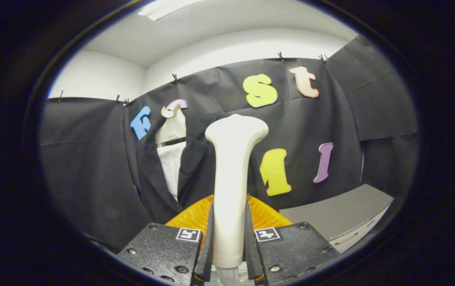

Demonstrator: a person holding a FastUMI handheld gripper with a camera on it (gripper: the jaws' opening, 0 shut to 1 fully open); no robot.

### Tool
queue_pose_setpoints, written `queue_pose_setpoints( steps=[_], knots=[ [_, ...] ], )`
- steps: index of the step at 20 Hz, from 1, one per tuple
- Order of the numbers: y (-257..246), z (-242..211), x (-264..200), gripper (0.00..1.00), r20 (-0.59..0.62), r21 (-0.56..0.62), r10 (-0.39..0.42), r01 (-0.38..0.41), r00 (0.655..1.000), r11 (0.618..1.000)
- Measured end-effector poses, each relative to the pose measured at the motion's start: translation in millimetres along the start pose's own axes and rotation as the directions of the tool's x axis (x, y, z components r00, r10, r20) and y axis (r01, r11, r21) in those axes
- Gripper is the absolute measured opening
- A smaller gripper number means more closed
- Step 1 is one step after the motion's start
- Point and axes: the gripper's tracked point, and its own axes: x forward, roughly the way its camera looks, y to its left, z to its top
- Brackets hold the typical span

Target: Iron the clothes twice with a garment steamer, once on the left side and once on the right side.

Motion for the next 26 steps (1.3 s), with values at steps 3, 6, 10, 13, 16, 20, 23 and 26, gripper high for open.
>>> queue_pose_setpoints(
  steps=[3, 6, 10, 13, 16, 20, 23, 26],
  knots=[
    [32, -3, 18, 0.36, -0.015, -0.03, 0.04, -0.04, 0.999, 0.999],
    [52, -15, 33, 0.36, -0.055, -0.051, 0.06, -0.063, 0.997, 0.997],
    [60, -40, 32, 0.36, -0.098, -0.071, 0.067, -0.074, 0.993, 0.995],
    [57, -55, 35, 0.36, -0.129, -0.081, 0.057, -0.068, 0.99, 0.994],
    [50, -72, 38, 0.36, -0.163, -0.089, 0.039, -0.054, 0.986, 0.995],
    [35, -109, 25, 0.36, -0.22, -0.098, 0.019, -0.041, 0.975, 0.994],
    [32, -133, 23, 0.37, -0.26, -0.11, 0.006, -0.036, 0.966, 0.993],
    [30, -158, 19, 0.36, -0.303, -0.125, -0.002, -0.038, 0.953, 0.991]
  ],
)
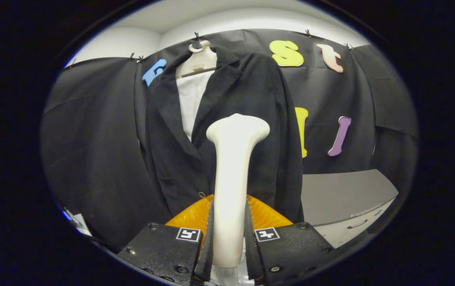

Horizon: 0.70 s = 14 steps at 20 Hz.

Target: Iron the clothes twice with a garment steamer, once on the left side and once on the right side.

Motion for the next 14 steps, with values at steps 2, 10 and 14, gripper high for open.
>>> queue_pose_setpoints(
  steps=[2, 10, 14],
  knots=[
    [1, -14, 5, 0.37, -0.032, -0.001, -0.001, 0.001, 0.999, 1.0],
    [2, -68, 22, 0.36, -0.141, -0.023, -0.007, 0.004, 0.99, 1.0],
    [9, -87, 35, 0.37, -0.187, -0.029, -0.01, 0.004, 0.982, 1.0]
  ],
)
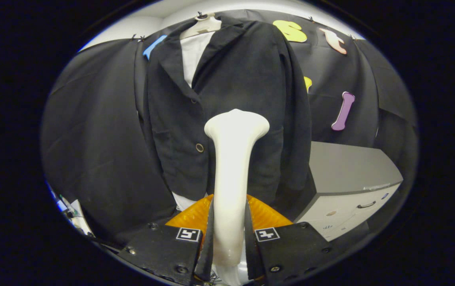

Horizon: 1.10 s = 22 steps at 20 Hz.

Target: Iron the clothes twice with a garment steamer, once on the left side and once on the right side.

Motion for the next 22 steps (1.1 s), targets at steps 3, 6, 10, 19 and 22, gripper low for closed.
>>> queue_pose_setpoints(
  steps=[3, 6, 10, 19, 22],
  knots=[
    [-2, -13, 7, 0.37, -0.029, 0.003, 0.007, -0.006, 1.0, 1.0],
    [-4, -28, 14, 0.36, -0.063, -0.001, -0.001, 0.001, 0.998, 1.0],
    [-11, -56, 20, 0.37, -0.103, -0.001, -0.007, 0.007, 0.995, 1.0],
    [-13, -80, 17, 0.36, -0.154, 0.0, -0.008, 0.008, 0.988, 1.0],
    [-5, -70, 3, 0.37, -0.128, -0.005, 0.005, -0.006, 0.992, 1.0]
  ],
)
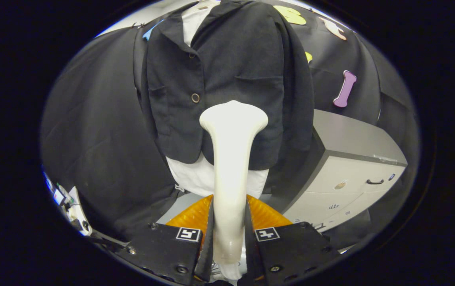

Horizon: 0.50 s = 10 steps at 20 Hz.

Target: Iron the clothes twice with a garment steamer, once on the left side and once on the right side.

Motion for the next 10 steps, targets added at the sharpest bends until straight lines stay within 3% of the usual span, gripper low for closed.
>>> queue_pose_setpoints(
  steps=[10],
  knots=[
    [69, 106, -73, 0.36, 0.225, -0.106, 0.119, -0.097, 0.967, 0.99]
  ],
)
